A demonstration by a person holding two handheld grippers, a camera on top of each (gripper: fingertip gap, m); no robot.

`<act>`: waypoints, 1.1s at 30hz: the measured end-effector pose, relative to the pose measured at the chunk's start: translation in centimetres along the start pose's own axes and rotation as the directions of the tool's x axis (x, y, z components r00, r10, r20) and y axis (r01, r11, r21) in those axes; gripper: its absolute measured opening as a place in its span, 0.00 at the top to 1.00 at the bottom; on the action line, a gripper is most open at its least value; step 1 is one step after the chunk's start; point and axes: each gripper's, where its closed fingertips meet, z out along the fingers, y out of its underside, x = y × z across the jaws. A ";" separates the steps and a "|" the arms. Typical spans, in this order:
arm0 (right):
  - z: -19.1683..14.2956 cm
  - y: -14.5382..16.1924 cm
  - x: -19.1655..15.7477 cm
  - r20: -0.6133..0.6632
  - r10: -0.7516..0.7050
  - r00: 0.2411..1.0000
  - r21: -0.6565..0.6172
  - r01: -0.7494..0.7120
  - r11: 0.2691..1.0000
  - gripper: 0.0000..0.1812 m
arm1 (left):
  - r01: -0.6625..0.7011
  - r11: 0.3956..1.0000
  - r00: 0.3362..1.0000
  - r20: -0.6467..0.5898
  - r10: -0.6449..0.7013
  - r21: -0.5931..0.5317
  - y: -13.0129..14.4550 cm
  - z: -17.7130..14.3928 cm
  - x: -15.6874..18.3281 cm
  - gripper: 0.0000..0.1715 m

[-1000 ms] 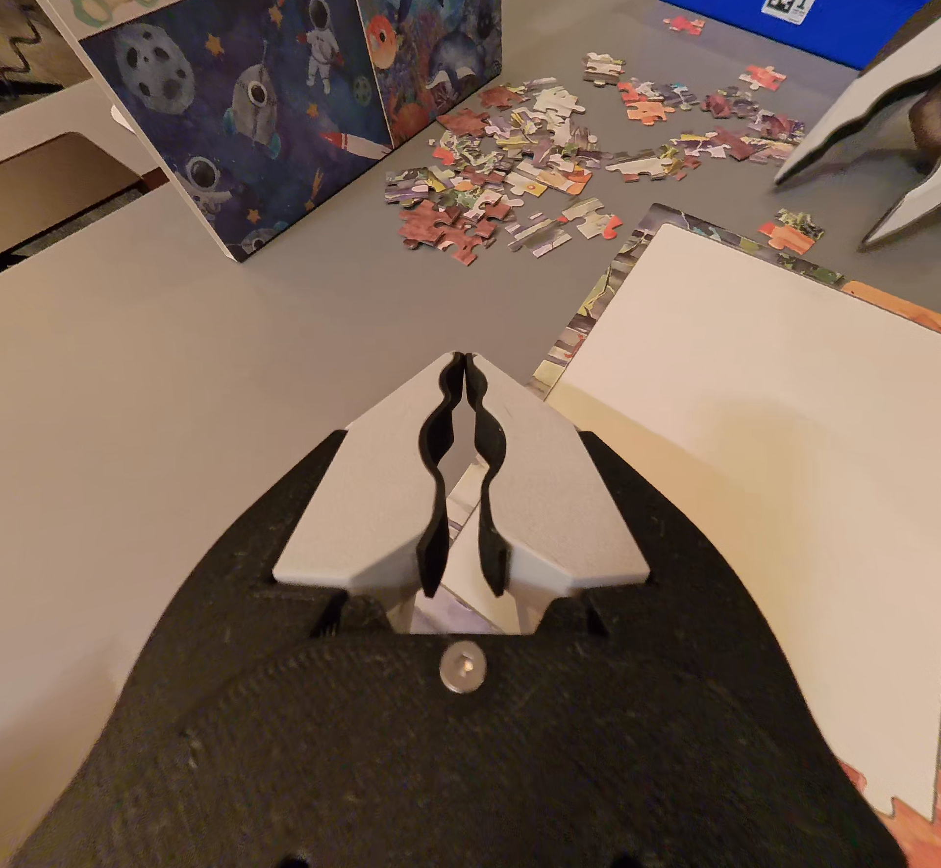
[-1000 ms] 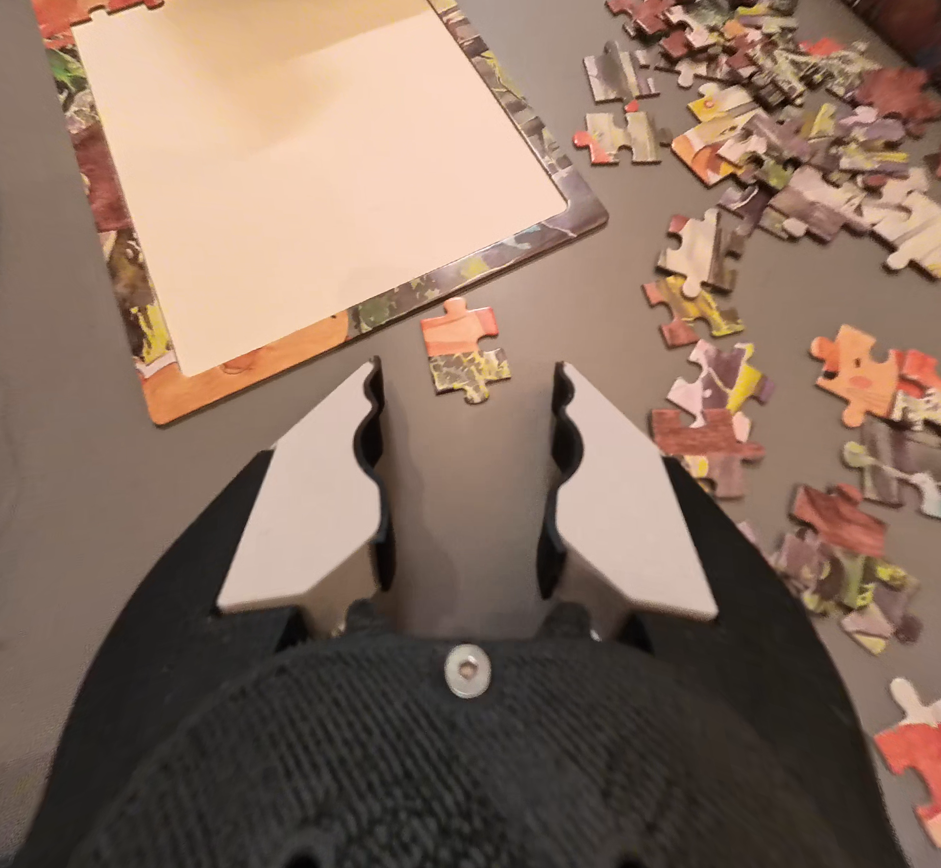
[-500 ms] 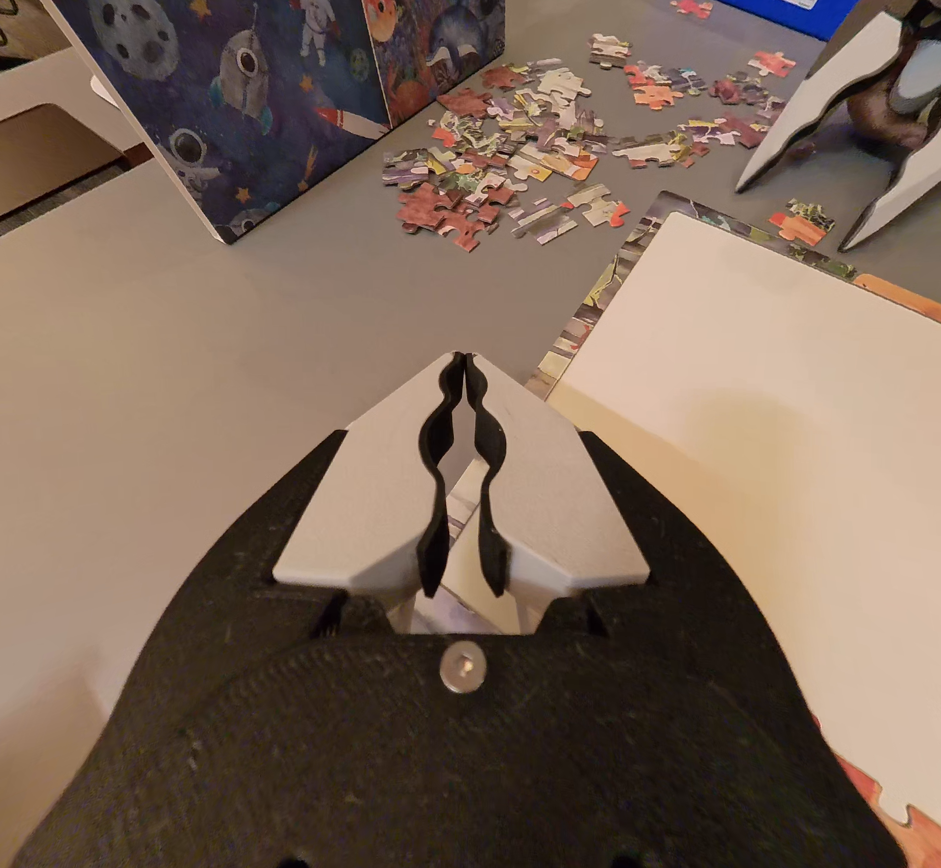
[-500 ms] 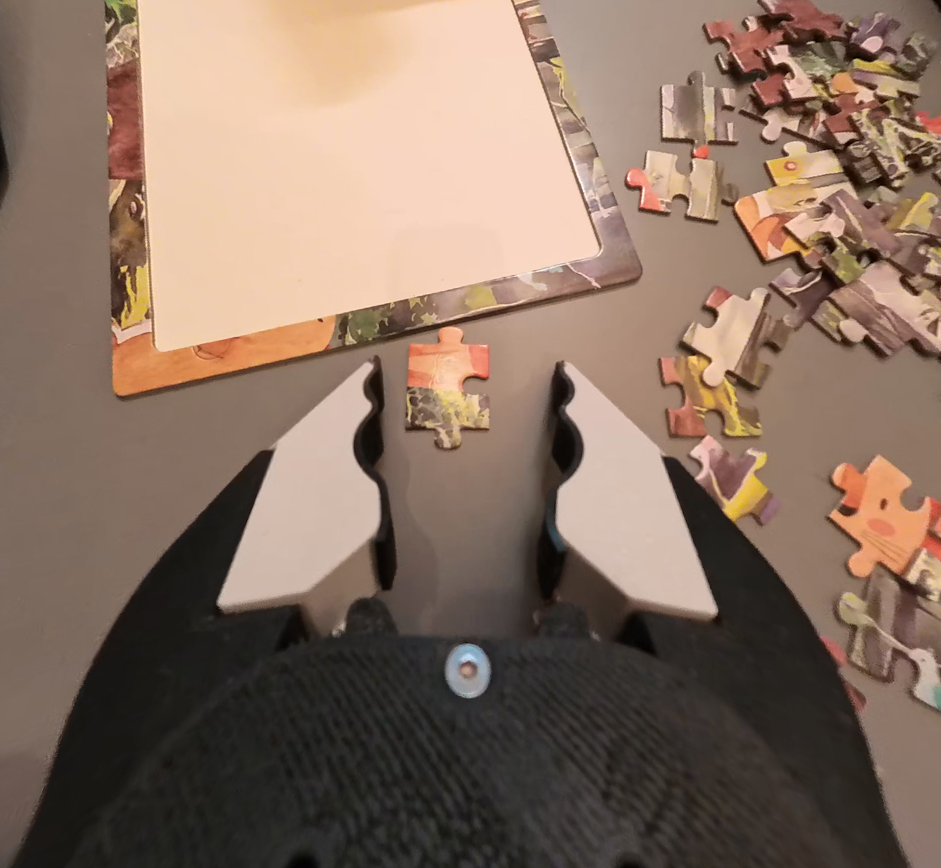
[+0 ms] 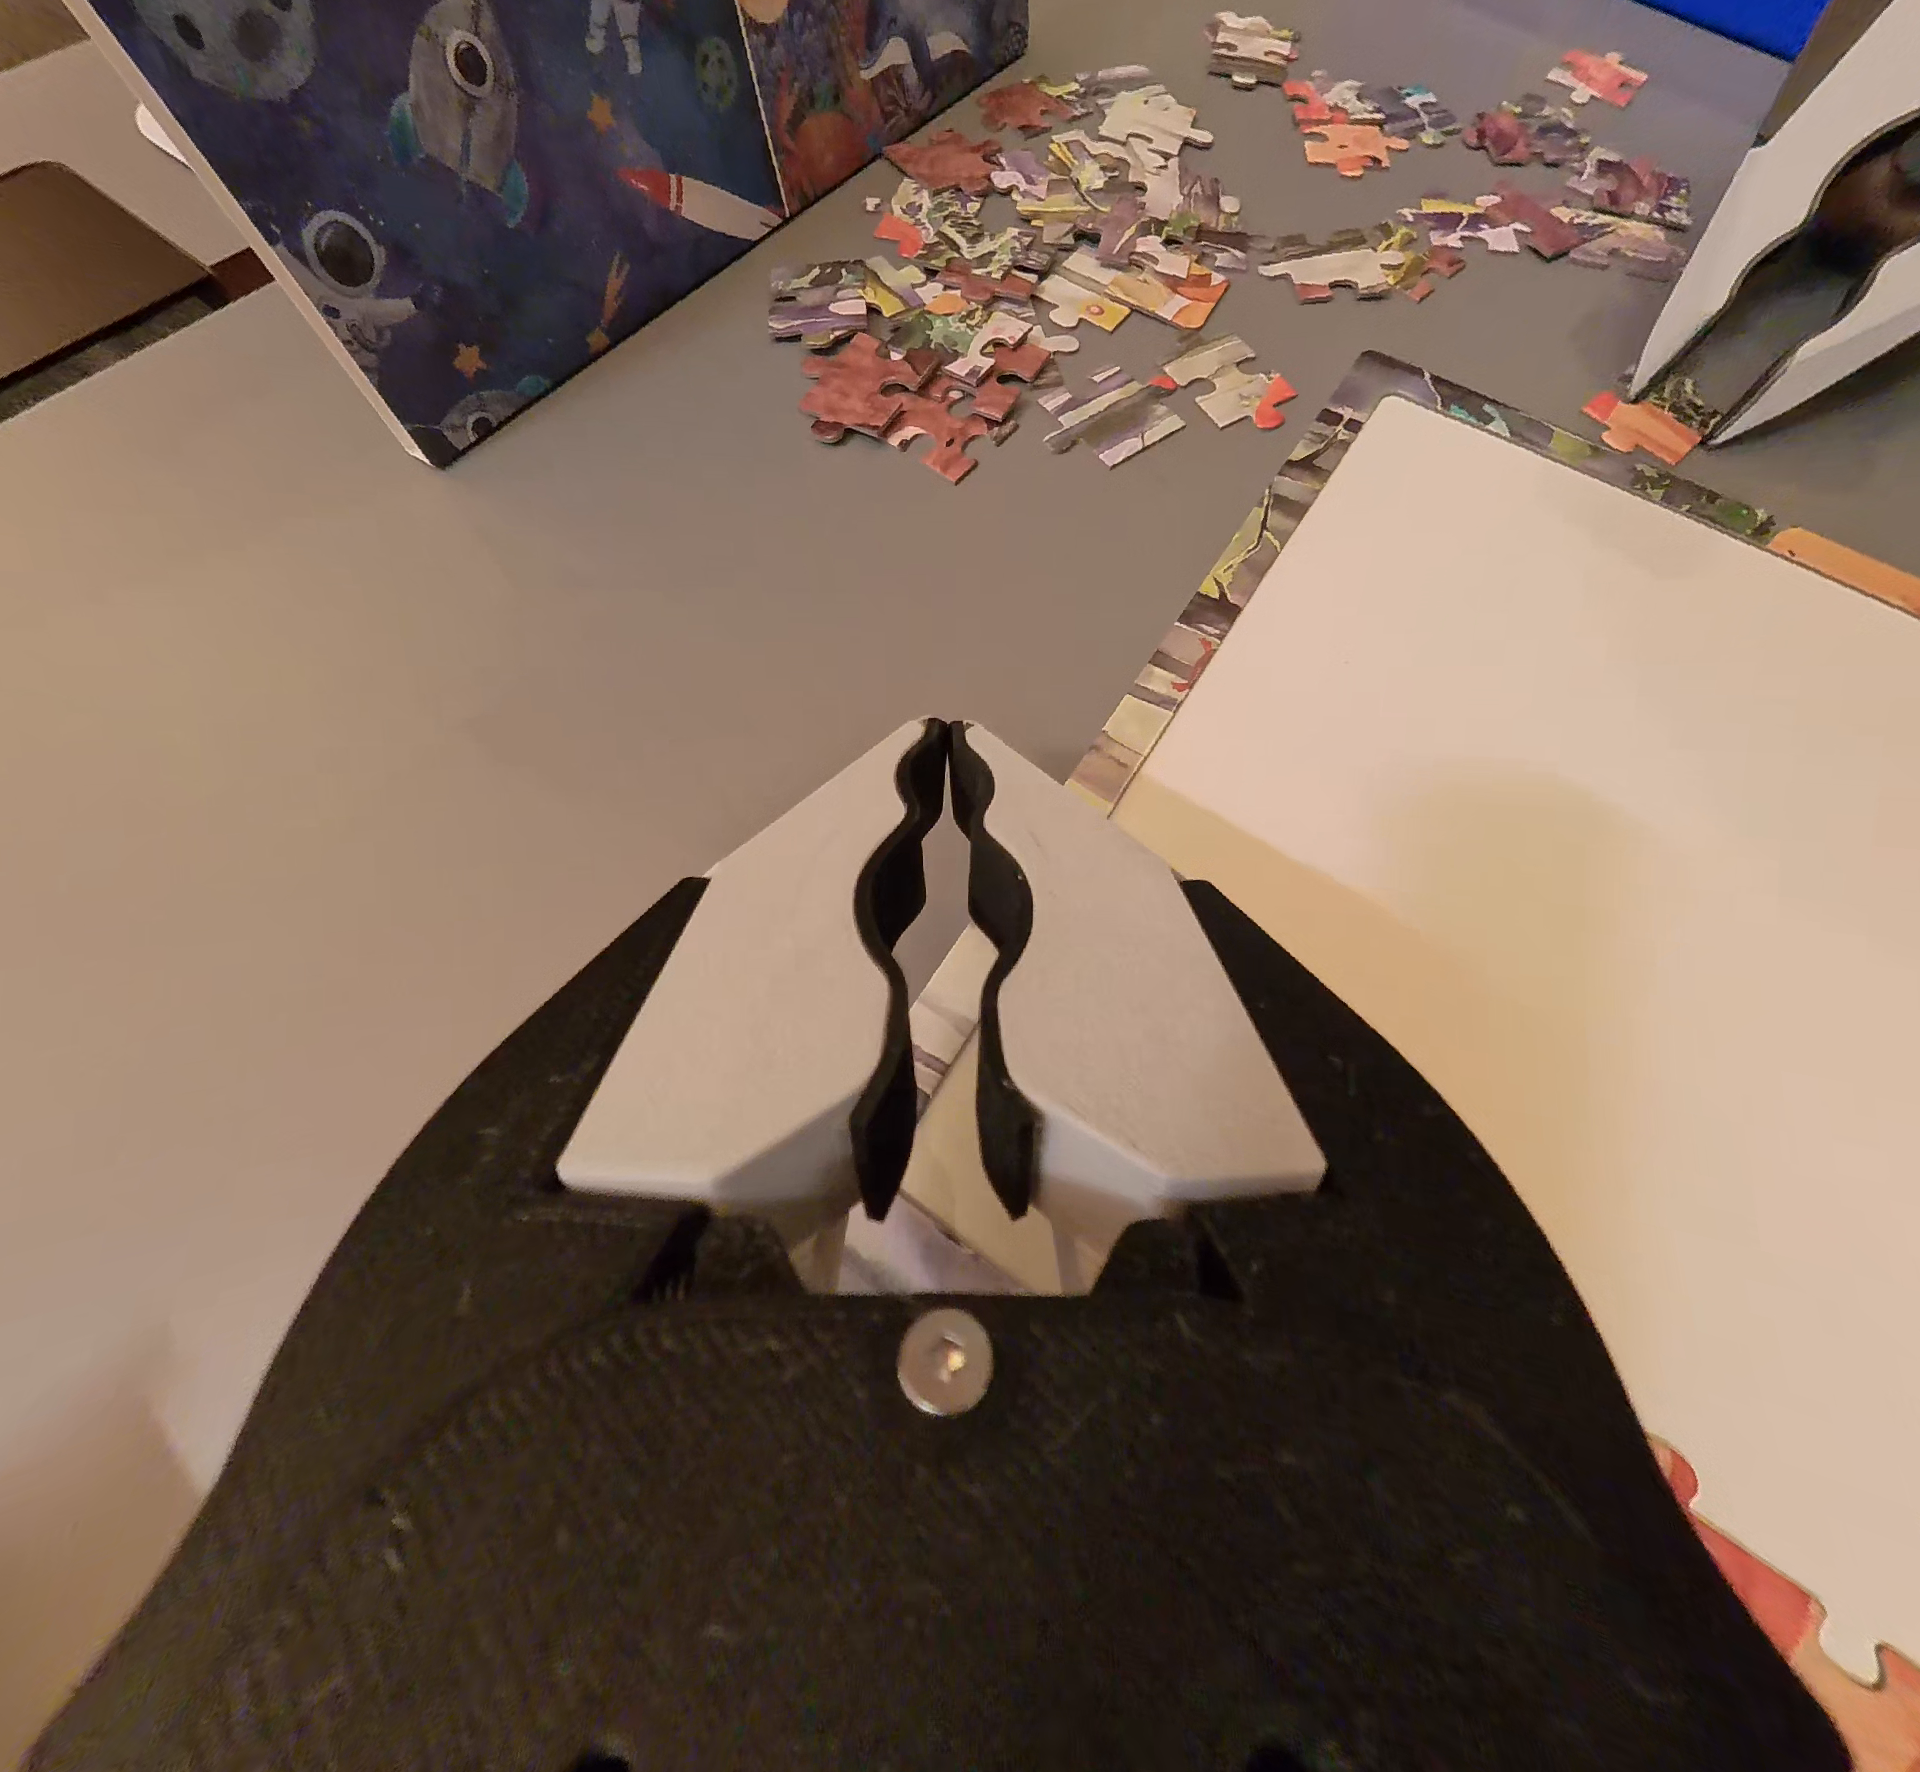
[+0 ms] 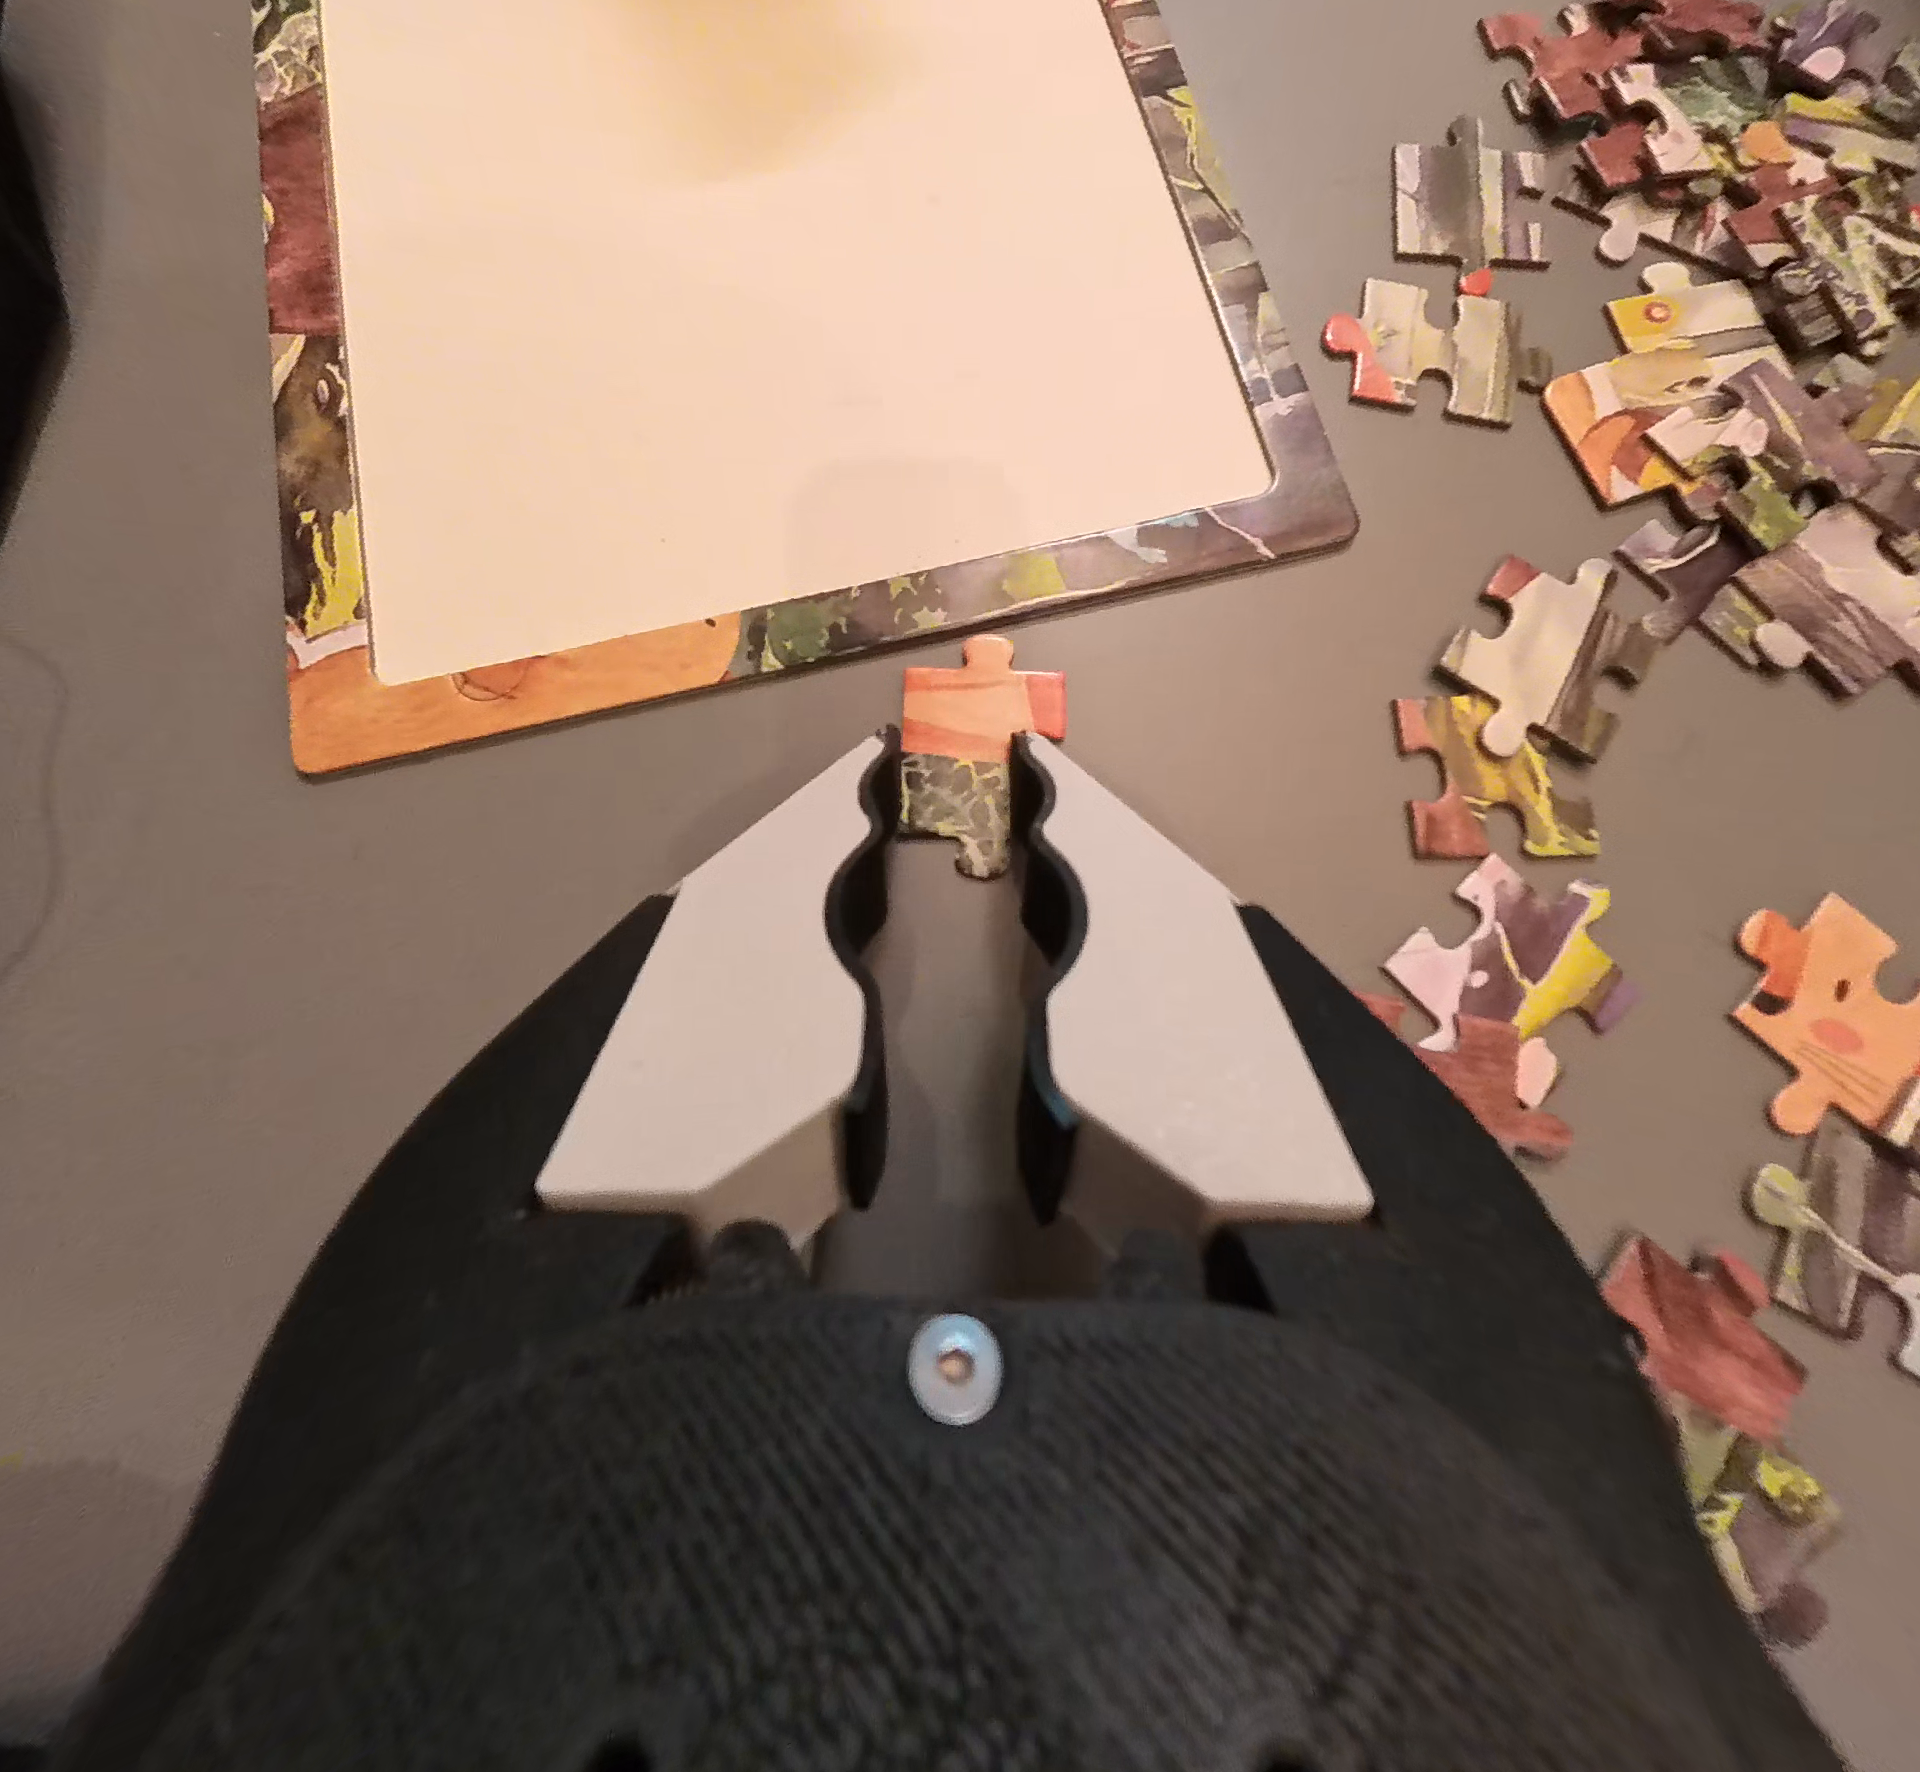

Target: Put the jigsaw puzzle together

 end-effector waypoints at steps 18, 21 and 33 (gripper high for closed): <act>-0.5 0.5 2.3 -0.108 0.104 0.989 0.005 -0.104 0.995 0.71 | -0.018 1.000 1.000 0.004 0.018 0.001 -0.2 -0.1 0.2 1.00; -0.5 0.5 2.5 -0.117 0.101 0.988 0.002 -0.101 0.995 0.75 | -0.022 1.000 1.000 0.005 0.022 0.000 -0.2 -0.1 0.3 1.00; -0.3 0.3 1.8 -0.106 0.078 0.991 -0.036 -0.082 0.996 0.84 | -0.018 1.000 1.000 0.006 0.018 -0.003 -0.1 -0.1 0.2 1.00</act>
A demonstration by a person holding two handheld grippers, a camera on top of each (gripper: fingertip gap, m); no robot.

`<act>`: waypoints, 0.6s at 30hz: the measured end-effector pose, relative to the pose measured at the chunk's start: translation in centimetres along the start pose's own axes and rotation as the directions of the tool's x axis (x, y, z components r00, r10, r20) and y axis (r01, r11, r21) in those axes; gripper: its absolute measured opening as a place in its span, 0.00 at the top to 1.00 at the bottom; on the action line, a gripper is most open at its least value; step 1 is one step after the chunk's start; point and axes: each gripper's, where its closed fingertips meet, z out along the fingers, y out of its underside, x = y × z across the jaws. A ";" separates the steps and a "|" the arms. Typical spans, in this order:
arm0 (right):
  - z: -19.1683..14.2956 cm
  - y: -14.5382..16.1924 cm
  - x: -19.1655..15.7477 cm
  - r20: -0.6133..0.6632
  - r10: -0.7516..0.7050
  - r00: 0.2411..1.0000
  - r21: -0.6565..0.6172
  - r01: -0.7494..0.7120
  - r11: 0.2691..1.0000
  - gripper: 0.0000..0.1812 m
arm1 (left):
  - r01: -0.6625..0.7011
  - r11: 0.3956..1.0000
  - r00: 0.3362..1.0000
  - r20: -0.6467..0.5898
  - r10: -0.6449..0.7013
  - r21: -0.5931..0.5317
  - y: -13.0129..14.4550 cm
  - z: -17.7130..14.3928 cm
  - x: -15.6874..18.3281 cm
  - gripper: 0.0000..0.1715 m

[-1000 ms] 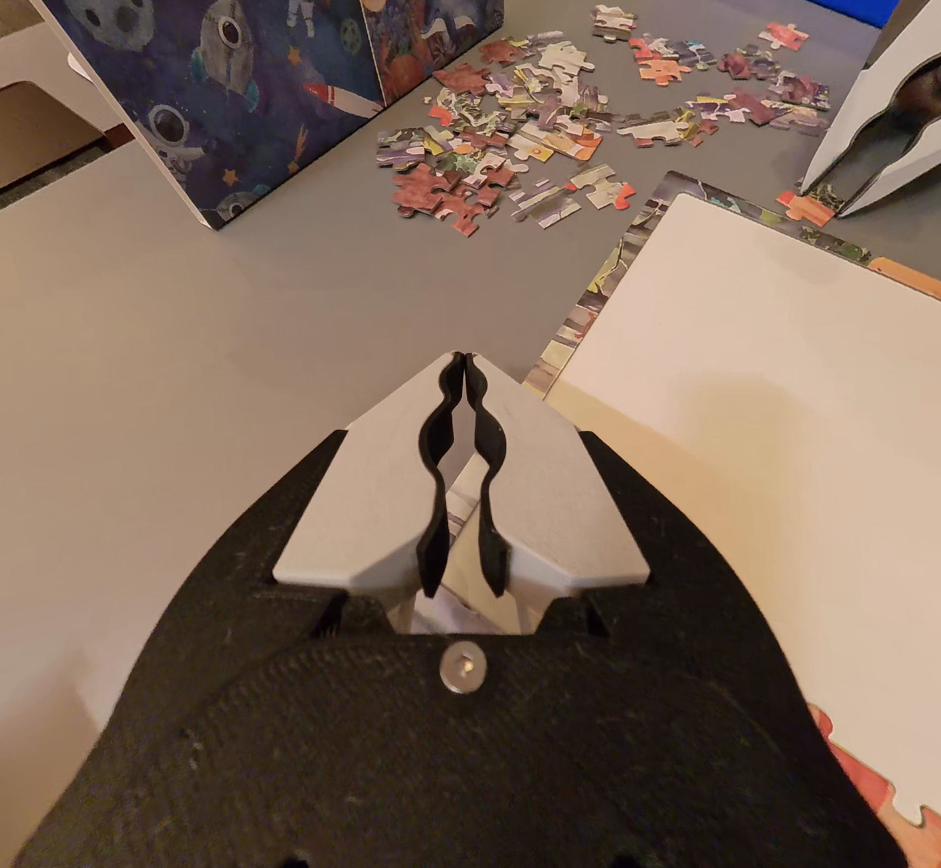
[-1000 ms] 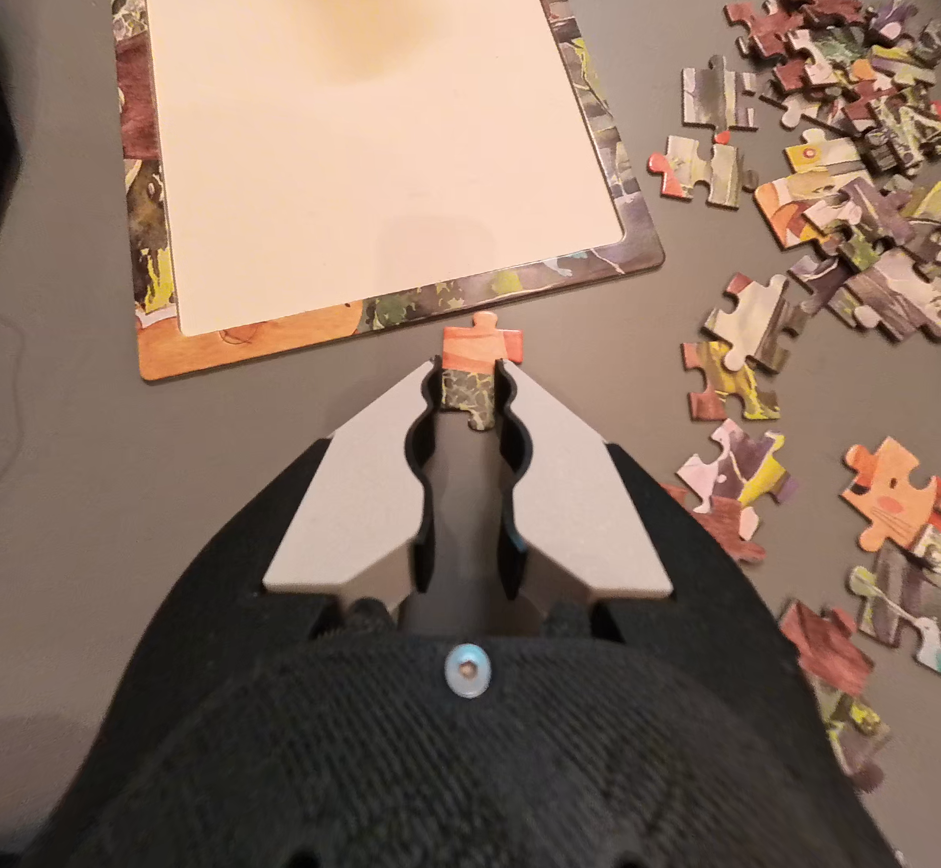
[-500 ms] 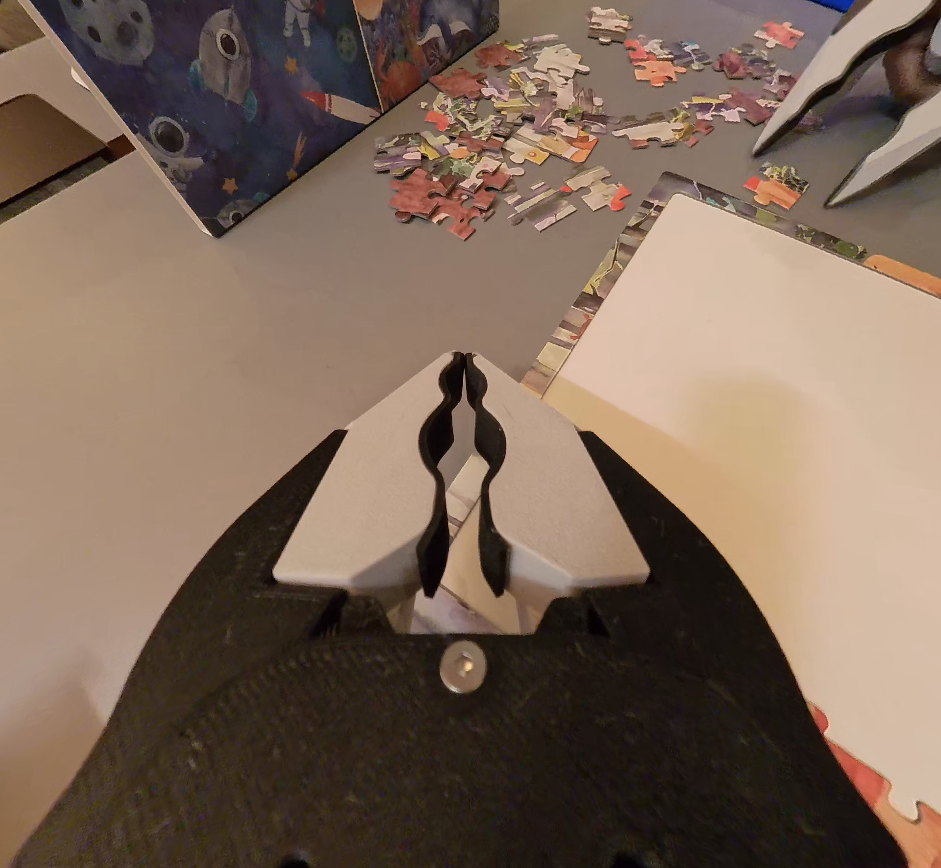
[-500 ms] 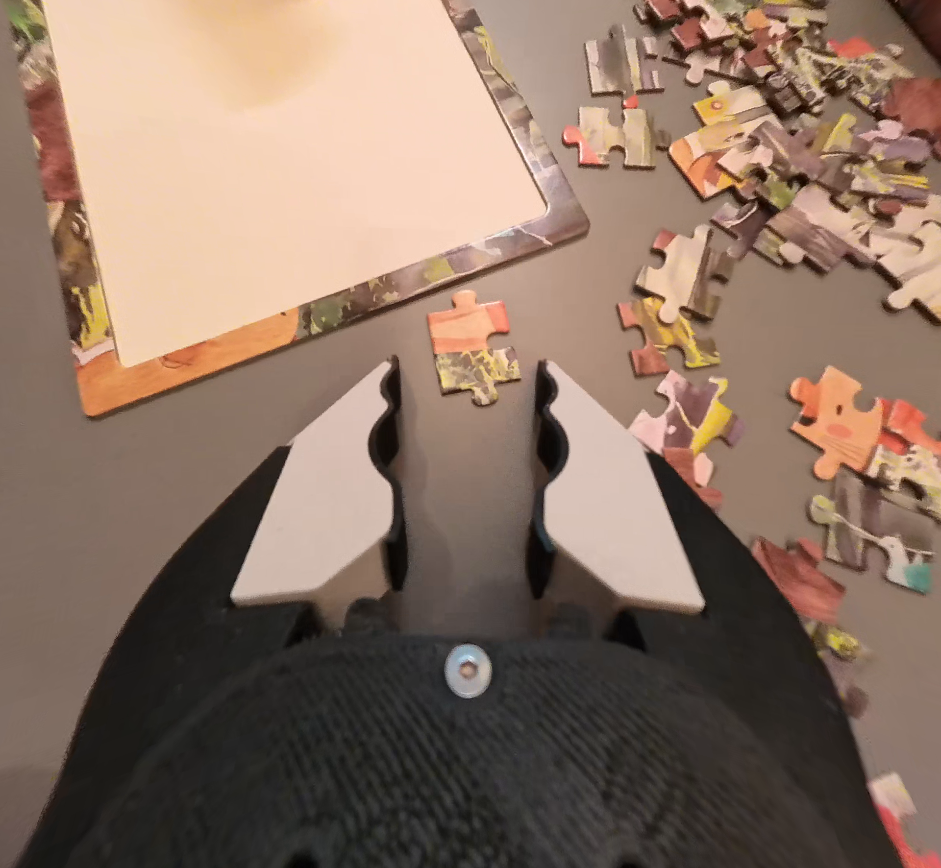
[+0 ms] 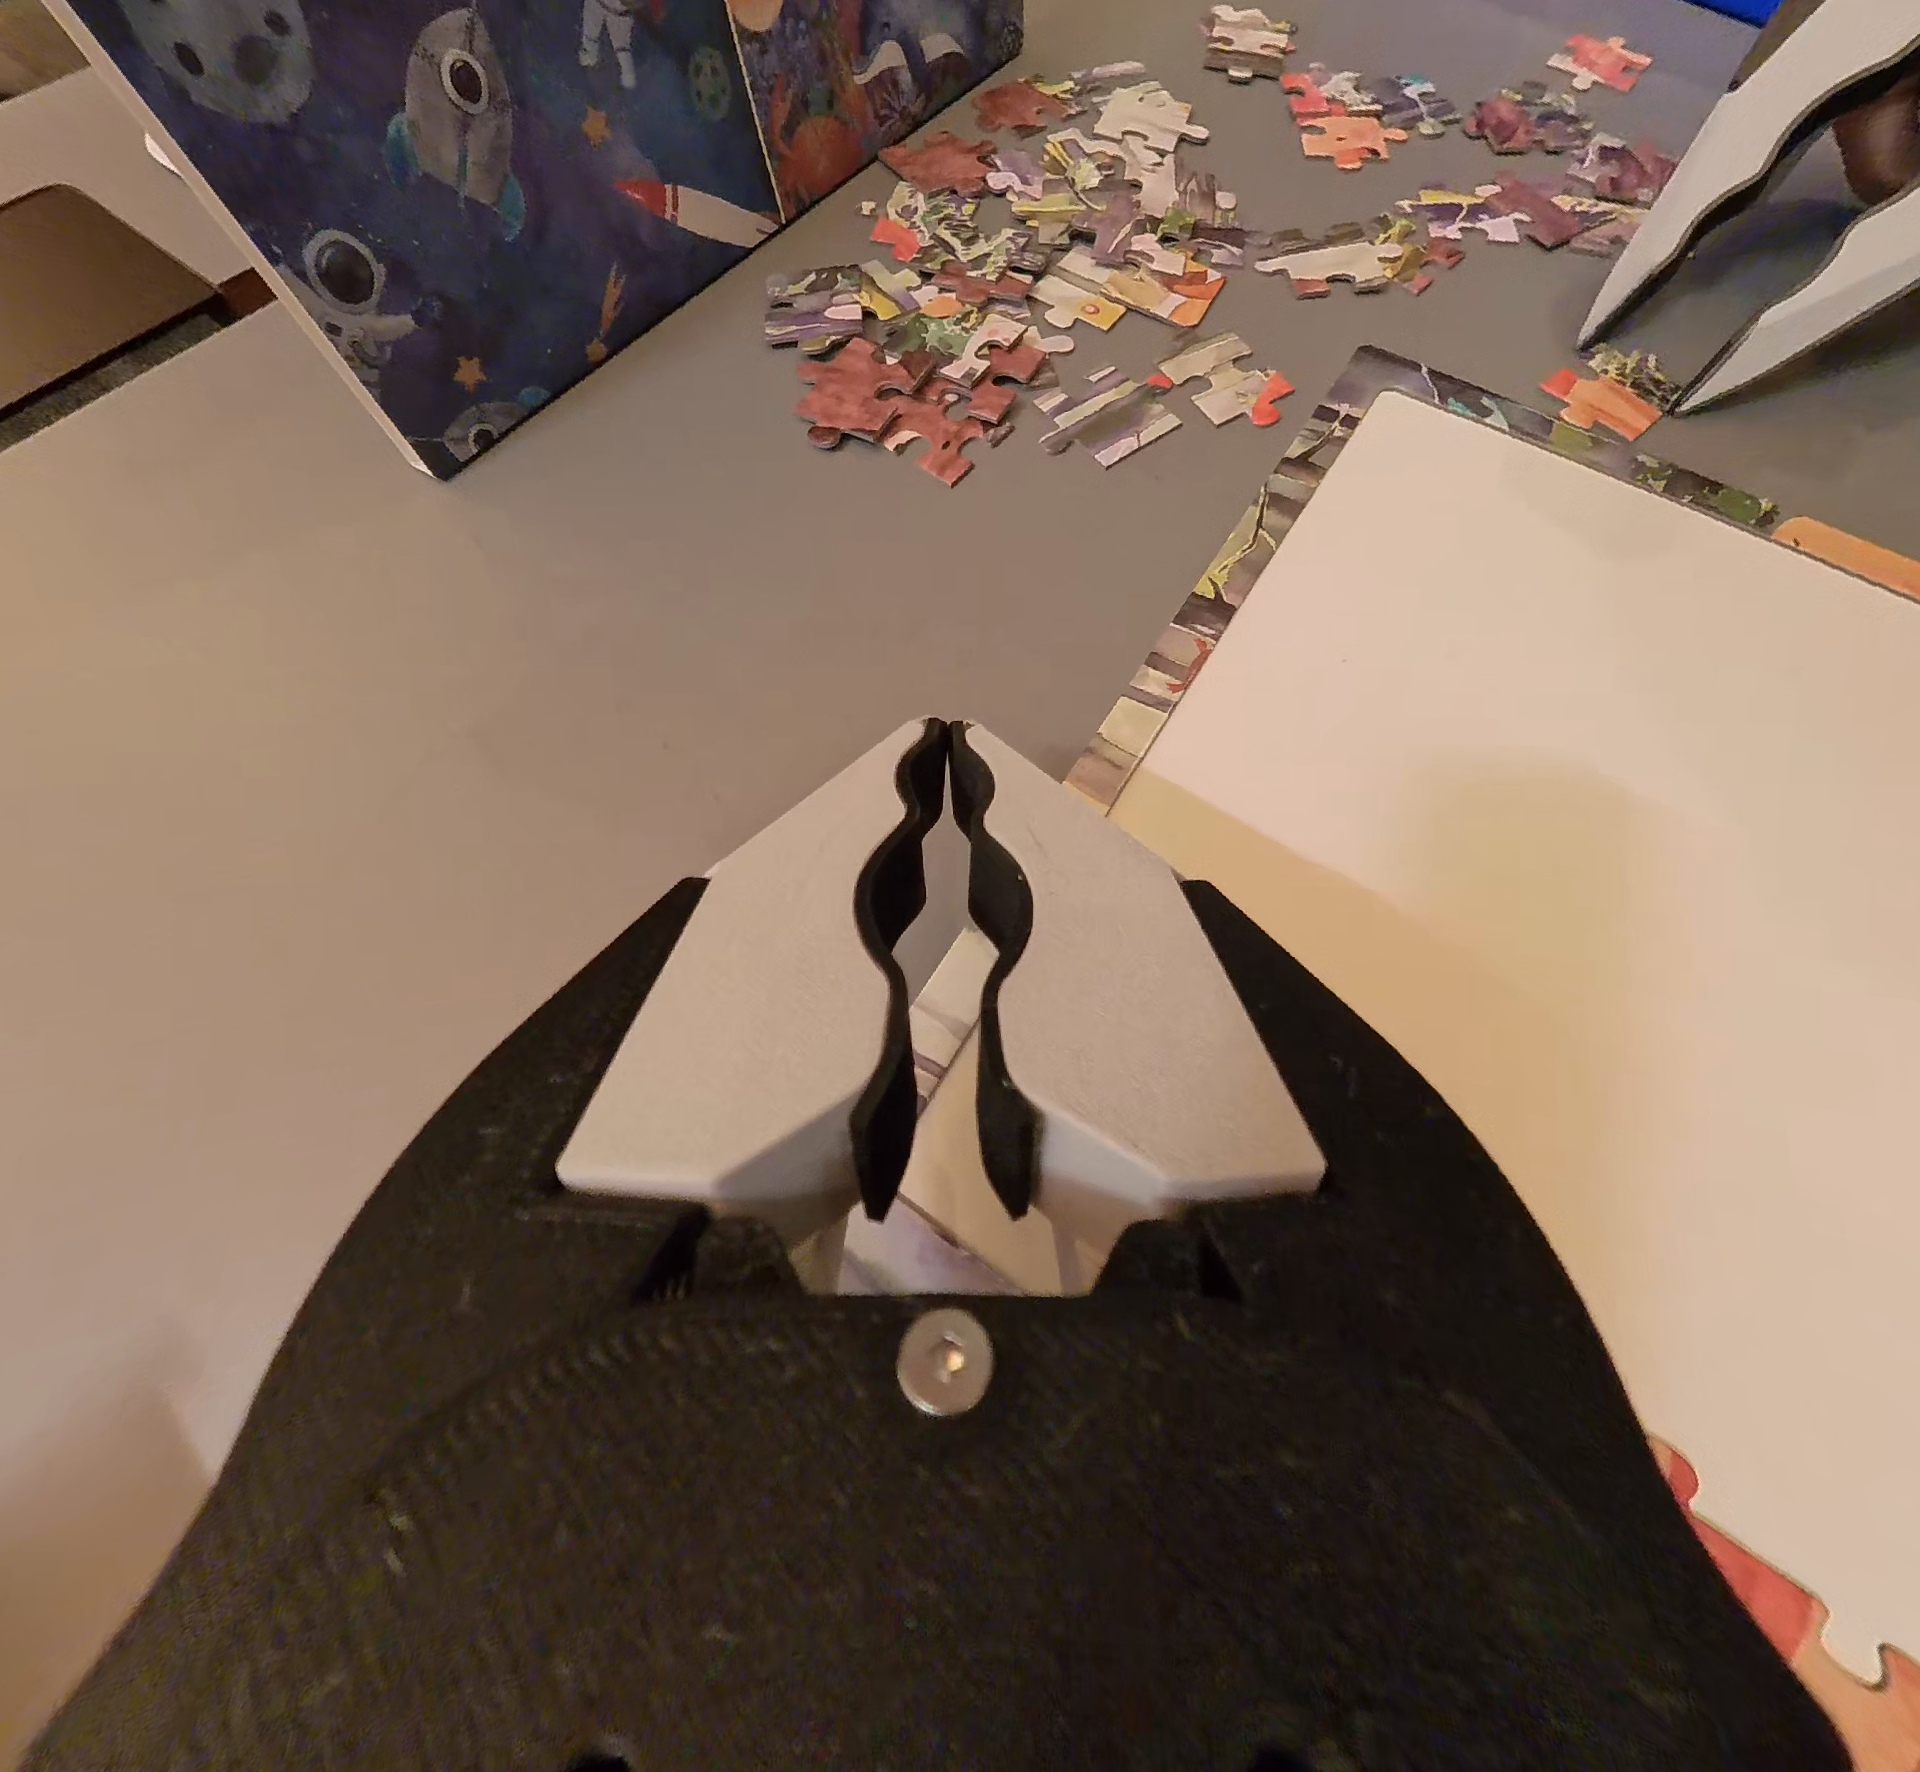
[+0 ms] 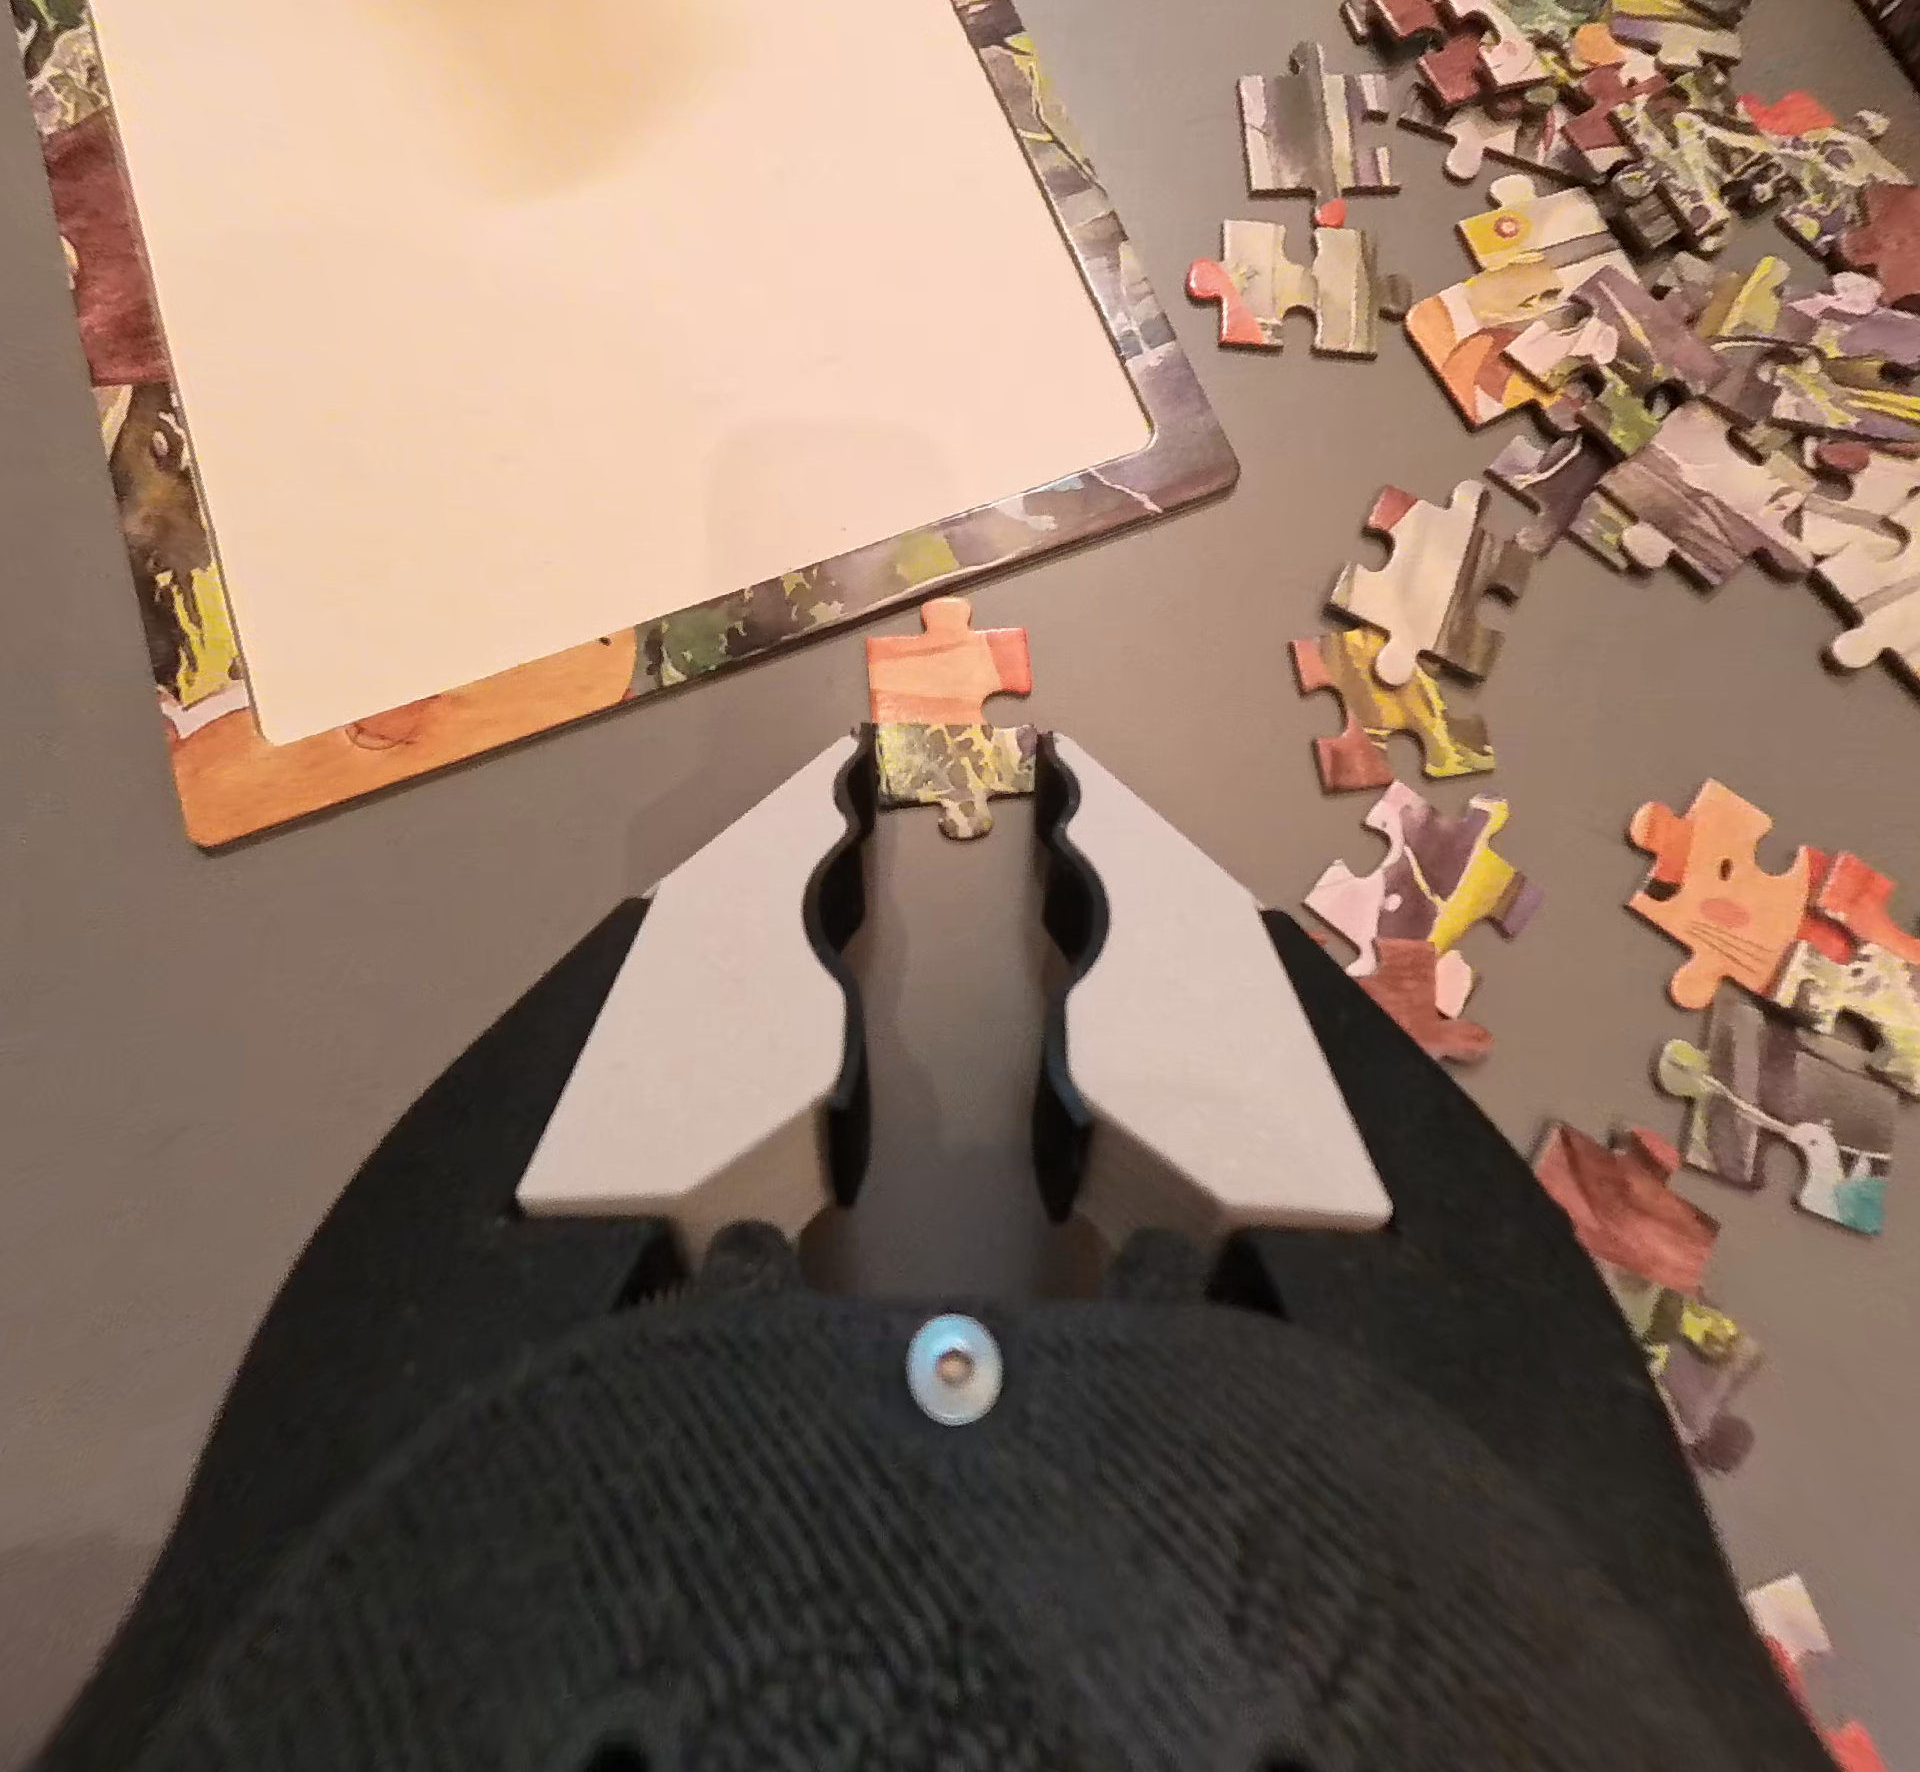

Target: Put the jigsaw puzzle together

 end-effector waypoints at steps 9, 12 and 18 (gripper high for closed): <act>-1.1 -0.7 0.4 -0.010 0.014 1.000 0.060 -0.014 0.998 0.84 | -0.011 1.000 1.000 0.003 0.011 0.003 -0.2 -0.2 0.1 1.00; -1.9 -2.0 0.1 0.005 0.019 1.000 0.131 -0.020 0.991 0.84 | -0.014 1.000 1.000 0.002 0.014 0.005 -0.3 -0.2 0.2 1.00; -1.4 -8.8 -5.2 0.145 -0.099 0.984 0.334 0.045 0.942 1.00 | -0.016 1.000 1.000 -0.009 0.016 -0.011 0.0 0.0 0.5 1.00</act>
